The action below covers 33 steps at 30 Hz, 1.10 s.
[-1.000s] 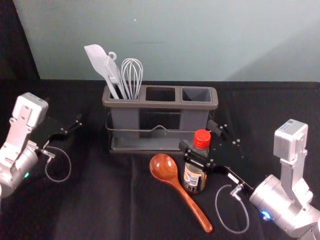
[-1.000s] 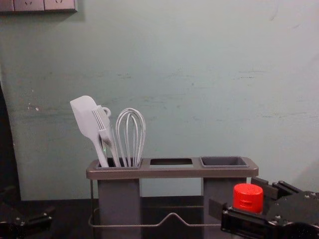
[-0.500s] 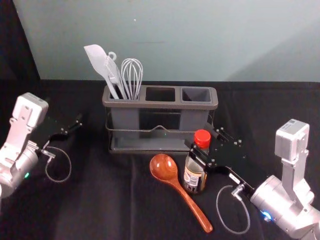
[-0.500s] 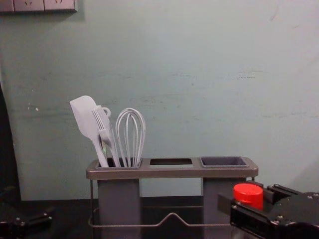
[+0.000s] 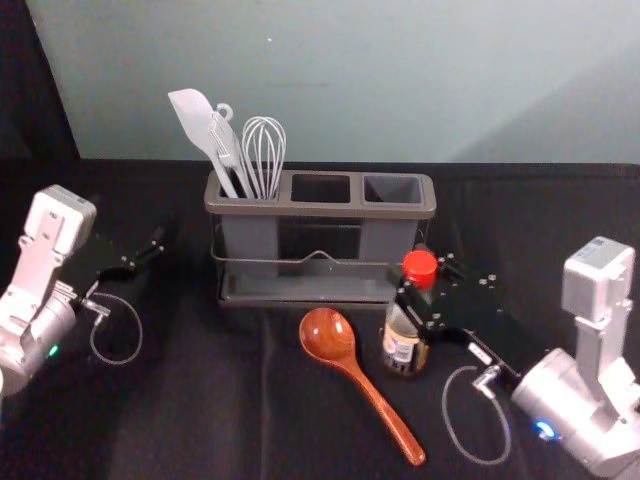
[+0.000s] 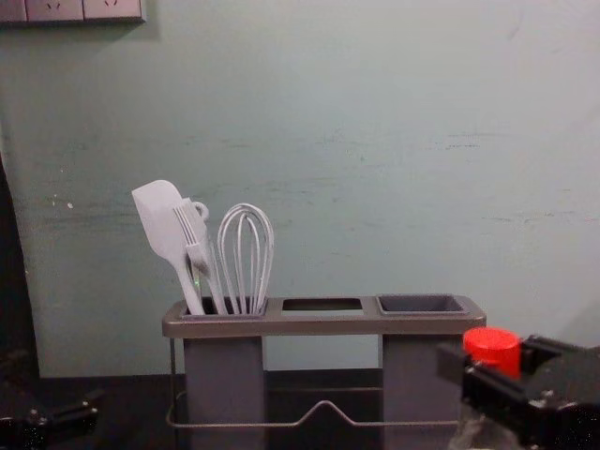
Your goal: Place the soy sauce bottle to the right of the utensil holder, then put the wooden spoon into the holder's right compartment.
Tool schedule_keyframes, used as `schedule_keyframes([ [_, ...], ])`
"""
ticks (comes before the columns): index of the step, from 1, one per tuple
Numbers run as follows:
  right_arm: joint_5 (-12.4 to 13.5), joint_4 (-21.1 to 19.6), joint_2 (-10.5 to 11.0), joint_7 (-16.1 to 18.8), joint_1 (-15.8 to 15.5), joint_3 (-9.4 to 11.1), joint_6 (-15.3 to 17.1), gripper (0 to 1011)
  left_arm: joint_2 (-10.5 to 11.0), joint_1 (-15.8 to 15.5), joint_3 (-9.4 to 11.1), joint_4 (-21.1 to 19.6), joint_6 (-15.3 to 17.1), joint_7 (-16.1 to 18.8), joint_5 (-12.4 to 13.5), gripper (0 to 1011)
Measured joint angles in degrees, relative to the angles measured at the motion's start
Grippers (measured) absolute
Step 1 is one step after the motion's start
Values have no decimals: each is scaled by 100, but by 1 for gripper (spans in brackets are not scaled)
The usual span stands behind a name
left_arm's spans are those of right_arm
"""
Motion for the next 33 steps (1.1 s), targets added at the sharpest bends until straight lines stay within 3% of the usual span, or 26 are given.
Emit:
schedule_keyframes([
  [10, 42, -110, 23, -77, -231, 496, -86, 392, 0, 0, 0, 0, 0, 0, 0, 1000],
  [19, 132, 13, -33, -78, -240, 859, -123, 392, 0, 0, 0, 0, 0, 0, 0, 1000],
  [25, 270, 317, -172, 92, -67, 973, -333, 392, 0, 0, 0, 0, 0, 0, 0, 1000],
  [33, 375, 765, -299, 267, 278, 968, -395, 392, 0, 0, 0, 0, 0, 0, 0, 1000],
])
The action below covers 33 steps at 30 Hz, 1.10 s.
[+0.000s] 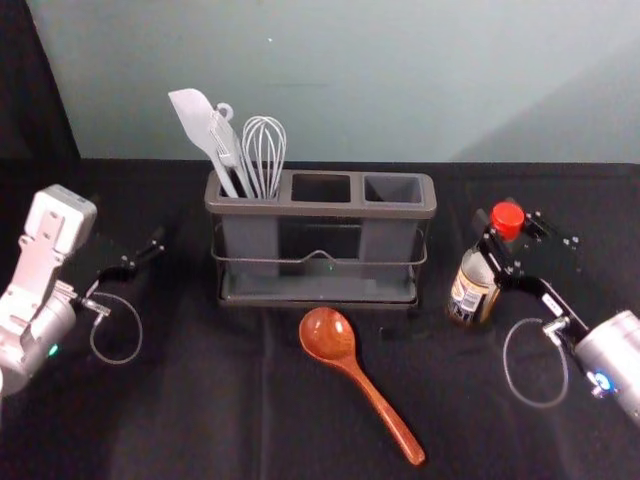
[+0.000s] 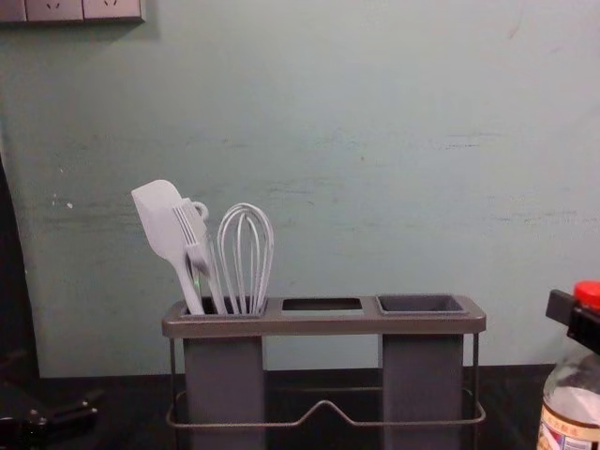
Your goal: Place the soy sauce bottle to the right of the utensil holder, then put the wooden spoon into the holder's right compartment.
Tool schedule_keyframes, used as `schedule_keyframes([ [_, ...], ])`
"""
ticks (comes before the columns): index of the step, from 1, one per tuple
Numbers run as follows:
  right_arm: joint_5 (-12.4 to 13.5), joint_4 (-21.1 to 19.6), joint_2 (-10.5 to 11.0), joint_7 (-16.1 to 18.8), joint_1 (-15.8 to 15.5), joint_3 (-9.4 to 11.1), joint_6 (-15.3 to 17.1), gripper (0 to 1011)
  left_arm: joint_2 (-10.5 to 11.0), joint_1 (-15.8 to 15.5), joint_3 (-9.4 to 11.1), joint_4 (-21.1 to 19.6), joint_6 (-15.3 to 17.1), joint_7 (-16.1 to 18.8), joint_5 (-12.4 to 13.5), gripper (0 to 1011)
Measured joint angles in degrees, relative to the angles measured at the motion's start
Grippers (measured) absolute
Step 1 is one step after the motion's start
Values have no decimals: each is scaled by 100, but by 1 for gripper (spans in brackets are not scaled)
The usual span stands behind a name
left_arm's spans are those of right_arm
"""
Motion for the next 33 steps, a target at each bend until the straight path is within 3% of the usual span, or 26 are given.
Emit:
schedule_keyframes([
  [11, 109, 545, -82, 217, 509, -59, -101, 392, 0, 0, 0, 0, 0, 0, 0, 1000],
  [20, 107, 1130, -170, 357, 1068, -237, -100, 392, 0, 0, 0, 0, 0, 0, 0, 1000],
  [33, 257, 1666, -237, 555, 1468, -375, -118, 392, 0, 0, 0, 0, 0, 0, 0, 1000],
])
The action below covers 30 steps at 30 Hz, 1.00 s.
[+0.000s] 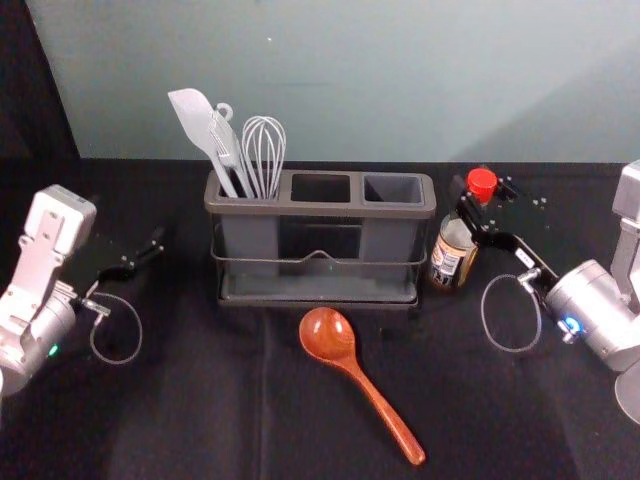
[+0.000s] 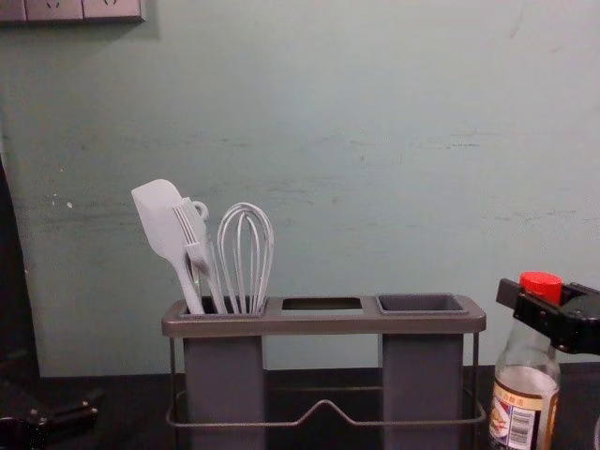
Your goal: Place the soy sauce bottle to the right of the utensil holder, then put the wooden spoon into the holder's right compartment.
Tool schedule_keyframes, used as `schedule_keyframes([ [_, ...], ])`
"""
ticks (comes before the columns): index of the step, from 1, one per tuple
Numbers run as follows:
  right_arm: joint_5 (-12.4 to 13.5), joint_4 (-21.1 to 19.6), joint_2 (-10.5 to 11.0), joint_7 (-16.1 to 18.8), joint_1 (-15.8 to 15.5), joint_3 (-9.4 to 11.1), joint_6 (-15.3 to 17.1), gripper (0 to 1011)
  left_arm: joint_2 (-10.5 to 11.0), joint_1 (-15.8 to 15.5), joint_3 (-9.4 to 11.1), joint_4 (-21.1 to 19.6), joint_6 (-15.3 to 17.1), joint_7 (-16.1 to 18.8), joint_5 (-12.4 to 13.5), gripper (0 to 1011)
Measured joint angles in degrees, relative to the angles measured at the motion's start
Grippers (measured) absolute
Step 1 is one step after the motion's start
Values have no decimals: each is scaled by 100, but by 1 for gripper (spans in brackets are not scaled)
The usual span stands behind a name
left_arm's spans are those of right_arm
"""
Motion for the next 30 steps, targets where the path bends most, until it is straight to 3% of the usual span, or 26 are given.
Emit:
schedule_keyframes([
  [15, 53, 217, -55, 25, 113, -76, -51, 396, 0, -1, 0, 0, 0, 0, 0, 1000],
  [24, 15, 78, -45, -85, 41, -70, -49, 644, 0, 0, 0, 0, 0, 0, 0, 1000],
  [30, -122, -467, 29, -316, -215, 60, -96, 853, 0, 0, 0, 0, 0, 0, 0, 1000],
])
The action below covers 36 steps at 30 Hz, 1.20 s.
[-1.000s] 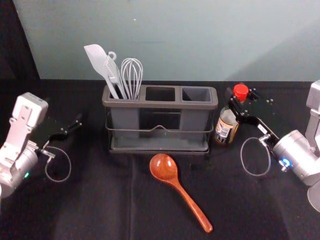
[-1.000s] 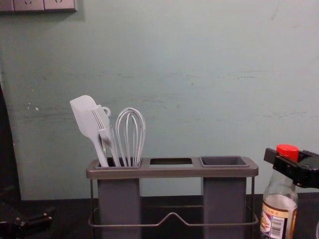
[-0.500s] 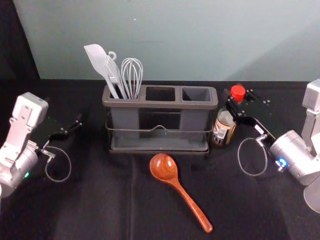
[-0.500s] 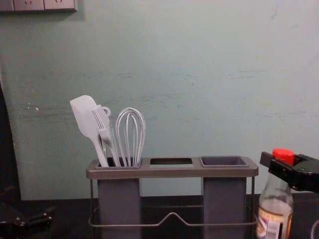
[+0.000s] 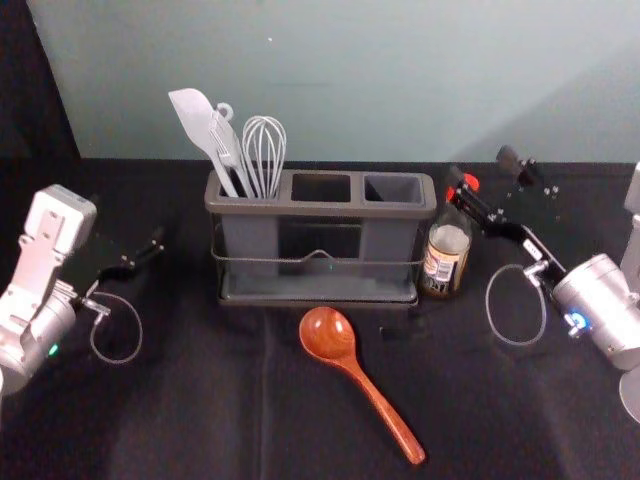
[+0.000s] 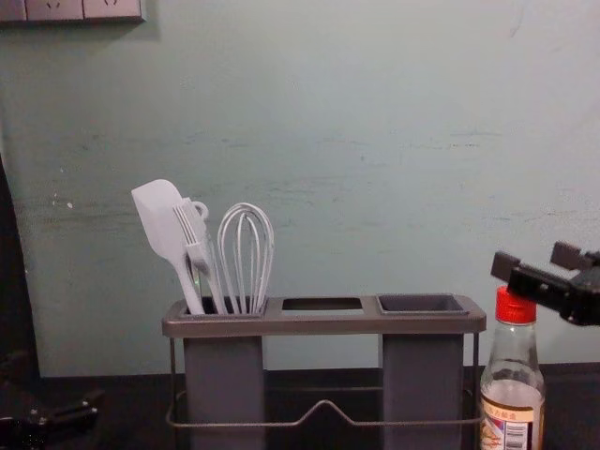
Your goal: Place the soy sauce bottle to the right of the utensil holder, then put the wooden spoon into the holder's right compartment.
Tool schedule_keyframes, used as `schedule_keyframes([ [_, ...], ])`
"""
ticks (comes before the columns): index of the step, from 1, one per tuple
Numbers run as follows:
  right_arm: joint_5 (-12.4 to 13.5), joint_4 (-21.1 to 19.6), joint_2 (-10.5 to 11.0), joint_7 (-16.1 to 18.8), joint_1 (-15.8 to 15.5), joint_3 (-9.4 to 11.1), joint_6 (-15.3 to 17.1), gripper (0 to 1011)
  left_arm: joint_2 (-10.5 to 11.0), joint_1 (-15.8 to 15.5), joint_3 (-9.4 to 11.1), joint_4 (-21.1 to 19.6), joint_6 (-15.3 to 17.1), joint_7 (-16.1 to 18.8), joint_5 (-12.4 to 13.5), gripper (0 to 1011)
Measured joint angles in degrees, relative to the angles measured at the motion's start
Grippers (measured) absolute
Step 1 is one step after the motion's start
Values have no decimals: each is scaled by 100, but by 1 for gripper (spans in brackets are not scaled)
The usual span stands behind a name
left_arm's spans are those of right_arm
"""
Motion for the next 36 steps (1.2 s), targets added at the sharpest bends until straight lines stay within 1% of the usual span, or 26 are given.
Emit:
schedule_keyframes([
  [1, -15, -66, 7, -24, -36, 17, -2, 870, 0, 0, 0, 0, 0, 0, 0, 1000],
  [2, -48, -220, 23, -72, -112, 50, -3, 904, 0, 0, 0, 0, 0, 0, 0, 1000],
  [3, -57, -275, 27, -91, -140, 62, -3, 904, 0, 0, 0, 0, -1, 0, 0, 1000],
  [4, -69, -347, 36, -108, -179, 75, -3, 952, 0, 0, 0, 0, 0, 0, 0, 1000],
  [5, -96, -484, 49, -137, -257, 91, 7, 973, 0, 0, 0, 0, 0, 0, 0, 1000],
  [7, -114, -621, 61, -150, -333, 106, 24, 1003, 0, 0, 0, 0, 0, 0, 0, 1000],
  [11, -147, -955, 89, -150, -546, 99, 65, 1004, 0, 0, 0, 0, 0, 0, 0, 1000],
  [14, -147, -1103, 93, -119, -654, 51, 89, 1004, 0, 0, 0, 0, 0, 0, 0, 1000],
  [19, -174, -1344, 94, -42, -883, -145, 161, 1004, 0, 0, 0, 0, 0, 0, 0, 1000],
  [22, -178, -1388, 82, -5, -955, -246, 180, 1004, 0, 0, 0, 0, 0, 0, 0, 1000],
  [24, -206, -1407, 60, 24, -1029, -382, 194, 1004, 0, 0, 0, 0, 0, 0, 0, 1000],
  [25, -206, -1407, 60, 24, -1029, -382, 194, 1004, 0, 0, 0, 0, 0, 0, 0, 1000],
  [28, -241, -1392, 26, 30, -1077, -503, 196, 1004, 0, 0, 0, 0, 0, 0, 0, 1000],
  [29, -258, -1366, 3, 30, -1095, -560, 196, 1004, 0, 0, 0, 0, 0, 0, 0, 1000],
  [33, -288, -1265, -60, 27, -1124, -678, 182, 1004, 0, 0, 0, 0, 0, 0, 0, 1000],
  [36, -305, -1167, -109, 24, -1136, -736, 146, 1004, 0, 0, 0, 0, 0, 0, 0, 1000],
])
